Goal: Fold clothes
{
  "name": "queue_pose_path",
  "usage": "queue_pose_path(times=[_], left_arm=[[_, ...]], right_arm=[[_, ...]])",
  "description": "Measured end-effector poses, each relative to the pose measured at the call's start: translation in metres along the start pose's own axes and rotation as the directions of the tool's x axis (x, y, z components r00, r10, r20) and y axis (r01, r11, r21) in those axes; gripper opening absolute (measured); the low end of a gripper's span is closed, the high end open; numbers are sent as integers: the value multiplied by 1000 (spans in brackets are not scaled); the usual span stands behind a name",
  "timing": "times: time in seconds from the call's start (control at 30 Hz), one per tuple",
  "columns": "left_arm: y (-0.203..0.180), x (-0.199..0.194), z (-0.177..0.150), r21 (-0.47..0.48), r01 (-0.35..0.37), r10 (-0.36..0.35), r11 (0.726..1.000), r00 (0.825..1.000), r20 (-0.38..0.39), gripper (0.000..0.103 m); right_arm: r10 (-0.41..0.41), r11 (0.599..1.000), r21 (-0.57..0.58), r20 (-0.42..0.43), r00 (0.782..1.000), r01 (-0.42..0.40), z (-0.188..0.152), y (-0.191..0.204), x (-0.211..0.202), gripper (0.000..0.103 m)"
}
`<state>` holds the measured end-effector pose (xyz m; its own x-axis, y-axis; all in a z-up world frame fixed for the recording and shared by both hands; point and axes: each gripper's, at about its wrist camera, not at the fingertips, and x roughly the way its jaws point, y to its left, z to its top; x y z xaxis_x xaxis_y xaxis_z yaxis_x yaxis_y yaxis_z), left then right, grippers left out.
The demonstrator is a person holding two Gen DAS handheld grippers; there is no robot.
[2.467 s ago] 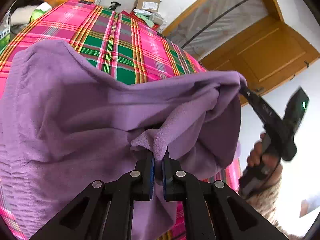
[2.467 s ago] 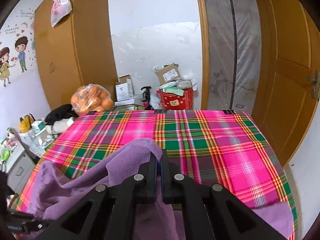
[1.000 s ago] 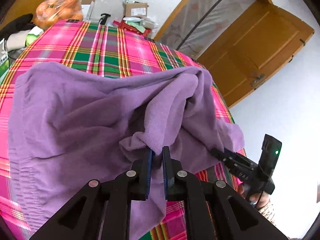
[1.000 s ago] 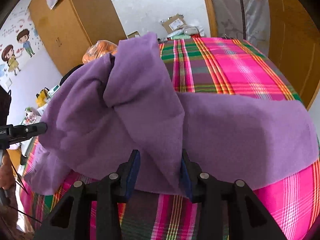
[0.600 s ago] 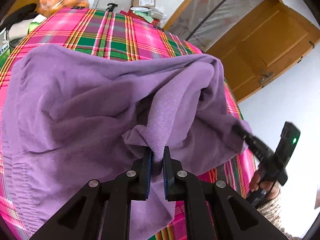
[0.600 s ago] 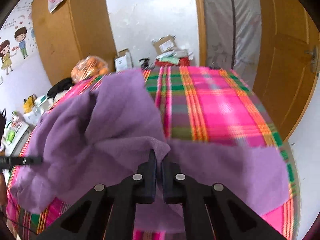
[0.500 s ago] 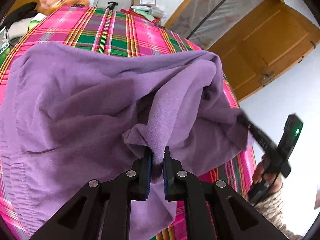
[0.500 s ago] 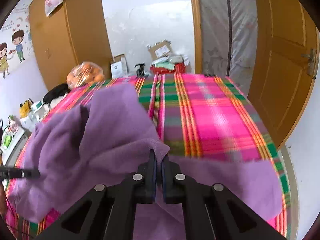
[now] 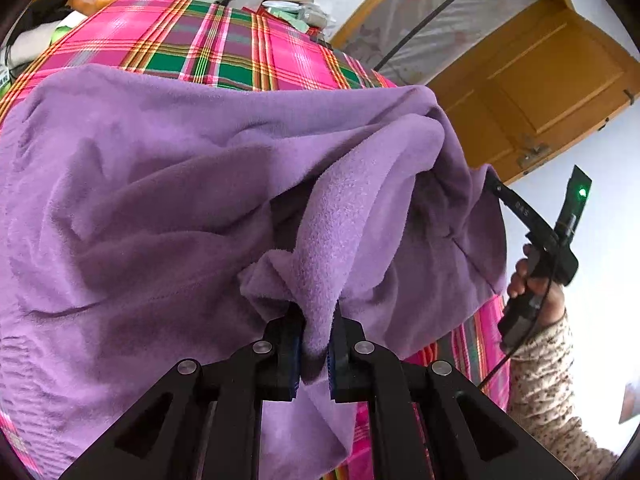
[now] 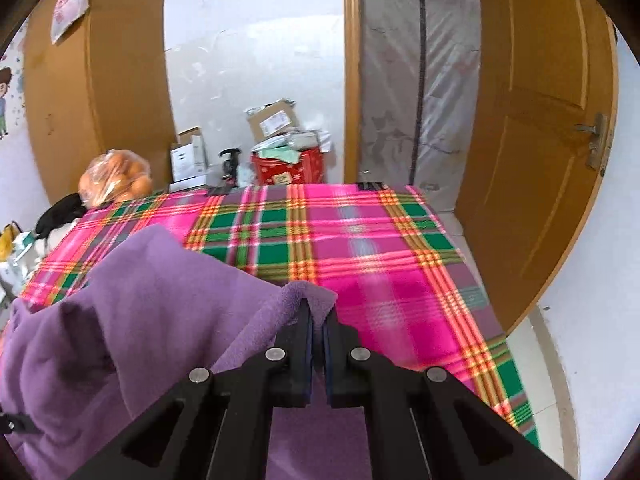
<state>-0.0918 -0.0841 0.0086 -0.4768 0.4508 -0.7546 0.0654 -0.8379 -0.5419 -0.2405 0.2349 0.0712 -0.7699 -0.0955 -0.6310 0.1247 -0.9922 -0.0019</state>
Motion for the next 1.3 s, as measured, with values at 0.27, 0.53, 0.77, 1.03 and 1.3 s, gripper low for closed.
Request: queue_pose_path(times=[0.27, 0.53, 0.77, 1.03, 1.3], left_arm=[[2, 5, 3, -15, 10, -10, 1000, 1000, -6, 8], [3, 5, 2, -18, 10, -10, 1000, 1000, -5, 13], [3, 1, -2, -17, 19, -19, 1000, 1000, -5, 13], [-1, -1, -5, -1, 33, -33, 999, 999, -9, 13], [-3, 4, -3, 0, 12, -12, 1000, 1000, -19, 13]], right_arm=[[-57, 998, 10, 16, 998, 56, 17, -4, 18, 4], [-25, 1000, -6, -108, 994, 24, 1, -6, 32, 10], [7, 1000, -8, -74, 997, -7, -31, -31, -25, 34], [14, 1000, -4, -157, 988, -14, -90, -55, -46, 40], [-84, 995, -76, -185, 979, 71, -104, -45, -28, 36]])
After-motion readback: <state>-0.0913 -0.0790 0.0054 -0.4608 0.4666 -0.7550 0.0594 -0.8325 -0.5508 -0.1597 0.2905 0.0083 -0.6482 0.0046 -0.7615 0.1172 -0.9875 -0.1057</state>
